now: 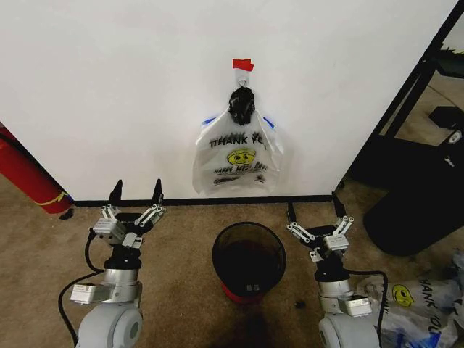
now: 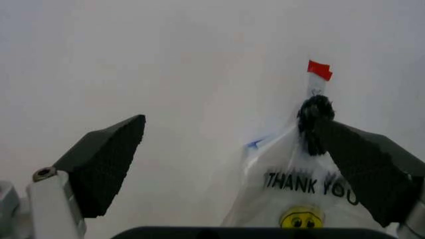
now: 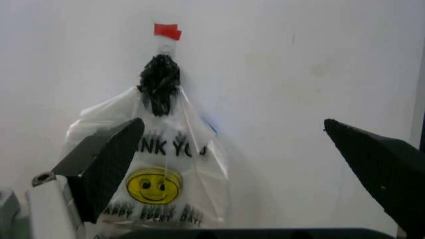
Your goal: Pick up the garbage bag from the wall and place it over the trash bin.
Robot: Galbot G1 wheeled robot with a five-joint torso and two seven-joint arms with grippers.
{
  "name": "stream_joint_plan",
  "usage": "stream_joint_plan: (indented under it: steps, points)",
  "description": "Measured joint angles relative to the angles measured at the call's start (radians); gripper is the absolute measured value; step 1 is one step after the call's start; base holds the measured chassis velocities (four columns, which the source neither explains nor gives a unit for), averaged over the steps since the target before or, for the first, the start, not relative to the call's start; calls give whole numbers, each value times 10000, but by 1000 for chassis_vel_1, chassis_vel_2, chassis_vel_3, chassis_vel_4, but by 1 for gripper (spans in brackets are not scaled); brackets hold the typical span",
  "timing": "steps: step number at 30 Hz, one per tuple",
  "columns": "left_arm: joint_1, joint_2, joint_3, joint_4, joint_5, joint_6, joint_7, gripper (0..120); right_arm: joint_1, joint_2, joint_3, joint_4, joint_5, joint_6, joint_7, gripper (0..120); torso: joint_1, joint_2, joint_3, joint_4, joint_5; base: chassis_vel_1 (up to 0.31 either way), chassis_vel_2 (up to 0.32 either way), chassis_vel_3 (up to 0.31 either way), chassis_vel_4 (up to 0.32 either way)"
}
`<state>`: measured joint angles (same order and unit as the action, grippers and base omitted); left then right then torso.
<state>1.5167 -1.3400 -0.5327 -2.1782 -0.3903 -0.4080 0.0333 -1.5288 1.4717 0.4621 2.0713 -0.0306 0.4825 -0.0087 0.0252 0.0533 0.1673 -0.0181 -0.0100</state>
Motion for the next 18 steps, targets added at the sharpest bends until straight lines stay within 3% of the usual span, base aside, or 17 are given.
stream_joint_plan:
  steps: [18]
  points:
    - [-371, -106, 103, 377, 102, 70, 6, 100, 576, -185, -215, -430, 257, -779, 235, 100, 0, 0, 1, 0, 0, 0, 0, 0, 0]
